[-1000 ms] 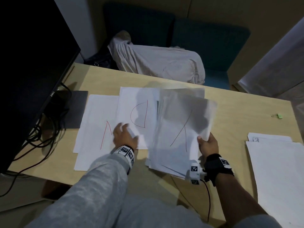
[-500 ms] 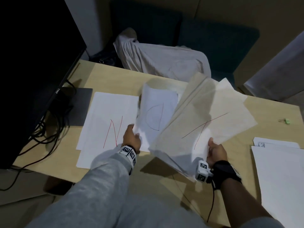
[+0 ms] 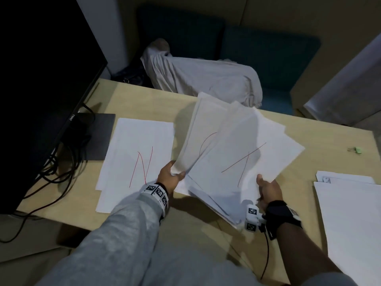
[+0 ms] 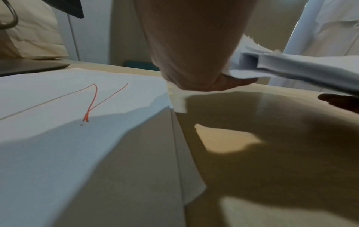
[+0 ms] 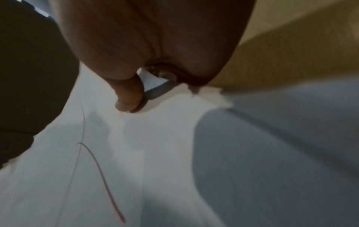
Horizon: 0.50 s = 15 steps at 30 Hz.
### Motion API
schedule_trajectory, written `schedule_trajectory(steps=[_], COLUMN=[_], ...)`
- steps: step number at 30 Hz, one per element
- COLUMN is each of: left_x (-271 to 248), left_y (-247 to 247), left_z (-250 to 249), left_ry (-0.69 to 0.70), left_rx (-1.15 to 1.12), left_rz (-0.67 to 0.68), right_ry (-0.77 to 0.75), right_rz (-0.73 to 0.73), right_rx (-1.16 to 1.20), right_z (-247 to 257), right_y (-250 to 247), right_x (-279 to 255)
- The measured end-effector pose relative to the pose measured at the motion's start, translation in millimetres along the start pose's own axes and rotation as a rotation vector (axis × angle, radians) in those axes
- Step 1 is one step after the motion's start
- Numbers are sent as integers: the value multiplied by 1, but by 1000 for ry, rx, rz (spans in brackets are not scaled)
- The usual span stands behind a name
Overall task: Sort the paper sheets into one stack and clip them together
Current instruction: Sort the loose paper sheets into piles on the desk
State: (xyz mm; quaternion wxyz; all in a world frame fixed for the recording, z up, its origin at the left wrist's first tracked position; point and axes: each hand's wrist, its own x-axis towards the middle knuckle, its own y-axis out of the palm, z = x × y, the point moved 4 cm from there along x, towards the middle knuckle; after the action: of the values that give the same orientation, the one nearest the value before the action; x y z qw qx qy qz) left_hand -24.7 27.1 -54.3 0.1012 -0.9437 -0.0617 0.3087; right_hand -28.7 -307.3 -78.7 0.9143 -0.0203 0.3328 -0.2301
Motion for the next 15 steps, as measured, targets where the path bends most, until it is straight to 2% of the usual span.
schedule_trajectory(steps=[5,10,12,15], left_x=[-5,-8,-10,-11], left_y=[9,5,4,6], left_z=[7,3,1,0], left_ry=[-33,-18,-27,-90], left_rx=[-50,26,30,-68], left_rz=[58,55,98,182], right_ry=[-40,-188,-228,-211], right_rz=[142,108,108,139], right_rx=[-52,-214,-291,-336], right_z=[7,18,20,20], right_y=[17,27,27,29], right_x=[-7,-15,-15,-13])
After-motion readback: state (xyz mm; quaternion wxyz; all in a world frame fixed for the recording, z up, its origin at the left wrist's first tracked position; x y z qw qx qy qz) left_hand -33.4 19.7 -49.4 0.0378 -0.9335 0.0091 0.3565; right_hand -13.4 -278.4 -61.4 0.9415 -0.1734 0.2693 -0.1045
